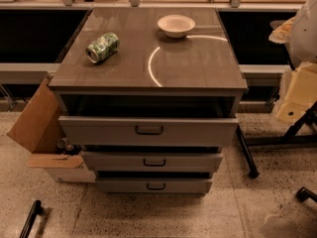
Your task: Open bottom drawer
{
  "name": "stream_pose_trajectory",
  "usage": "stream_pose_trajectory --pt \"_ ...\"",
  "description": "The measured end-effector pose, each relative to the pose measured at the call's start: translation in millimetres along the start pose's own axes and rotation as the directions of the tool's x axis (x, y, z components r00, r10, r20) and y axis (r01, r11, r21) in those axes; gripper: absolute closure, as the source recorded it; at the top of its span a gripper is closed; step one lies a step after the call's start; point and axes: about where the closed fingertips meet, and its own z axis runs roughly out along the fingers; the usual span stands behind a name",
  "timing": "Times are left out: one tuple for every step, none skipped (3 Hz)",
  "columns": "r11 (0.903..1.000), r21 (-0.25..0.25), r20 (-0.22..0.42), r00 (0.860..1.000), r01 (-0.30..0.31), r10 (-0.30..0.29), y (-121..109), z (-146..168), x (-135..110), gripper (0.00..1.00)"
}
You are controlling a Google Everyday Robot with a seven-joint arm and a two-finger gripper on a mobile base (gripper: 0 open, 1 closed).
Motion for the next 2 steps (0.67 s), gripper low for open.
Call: stream_pose_trajectory --pt "1.0 0.0 0.0 1.0 0.0 0.0 0.0 0.0 0.0 0.0" --pt "0.9995 -0.03 0.029 1.0 -0.01 0.011 11.4 26.0 -0.1 0.0"
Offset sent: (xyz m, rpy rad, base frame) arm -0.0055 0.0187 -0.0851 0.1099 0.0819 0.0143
